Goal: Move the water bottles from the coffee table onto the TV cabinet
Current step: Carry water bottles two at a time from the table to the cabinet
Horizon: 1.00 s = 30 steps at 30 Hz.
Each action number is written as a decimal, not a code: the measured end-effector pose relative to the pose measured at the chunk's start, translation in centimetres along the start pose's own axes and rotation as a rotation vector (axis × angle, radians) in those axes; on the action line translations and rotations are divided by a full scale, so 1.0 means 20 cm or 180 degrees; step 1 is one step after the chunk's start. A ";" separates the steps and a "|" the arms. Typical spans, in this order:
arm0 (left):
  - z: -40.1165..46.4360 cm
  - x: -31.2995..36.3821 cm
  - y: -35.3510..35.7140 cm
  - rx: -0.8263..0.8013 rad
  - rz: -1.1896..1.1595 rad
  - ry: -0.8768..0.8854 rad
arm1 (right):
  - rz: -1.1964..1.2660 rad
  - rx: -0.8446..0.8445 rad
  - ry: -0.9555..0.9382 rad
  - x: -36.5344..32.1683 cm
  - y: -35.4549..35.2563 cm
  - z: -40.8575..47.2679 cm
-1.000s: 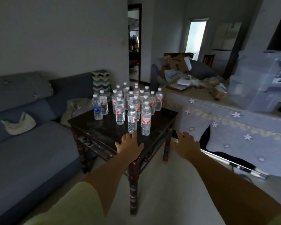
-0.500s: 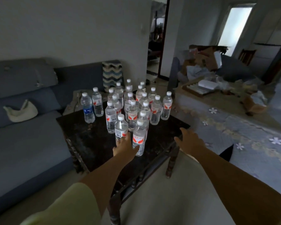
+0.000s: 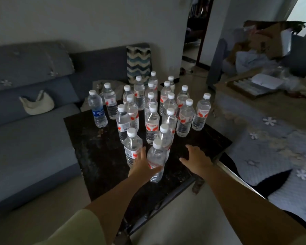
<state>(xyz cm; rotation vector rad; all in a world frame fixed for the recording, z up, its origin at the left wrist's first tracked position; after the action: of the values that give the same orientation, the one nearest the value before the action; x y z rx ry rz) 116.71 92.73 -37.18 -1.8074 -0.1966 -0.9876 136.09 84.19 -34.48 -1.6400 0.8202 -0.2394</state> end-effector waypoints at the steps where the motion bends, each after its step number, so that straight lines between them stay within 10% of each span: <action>1: 0.04 -0.01 0.02 -0.0027 -0.0088 -0.0027 | 0.0043 -0.0028 -0.0025 -0.01 0.01 0.05; 16: 0.06 -0.08 0.27 0.0912 -0.1657 -0.0786 | 0.2577 -0.0297 -0.0888 -0.24 0.29 0.33; 30: 0.02 -0.14 0.11 0.0816 -0.1448 -0.0977 | 0.2509 -0.0442 -0.0598 -0.18 0.31 0.42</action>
<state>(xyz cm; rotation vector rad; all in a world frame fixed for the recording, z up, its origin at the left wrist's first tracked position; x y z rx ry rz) 116.29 92.77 -40.70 -1.6992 -0.9160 -0.9335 136.01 92.92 -41.32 -1.3193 1.2826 0.5258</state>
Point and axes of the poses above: each hand's wrist, its own z-axis towards the middle knuckle, its own y-axis out of the palm, x = y × z, the point moved 3 cm from there along z, towards the middle knuckle, and after that the axes turned 2 degrees about y, right-handed, at the moved point
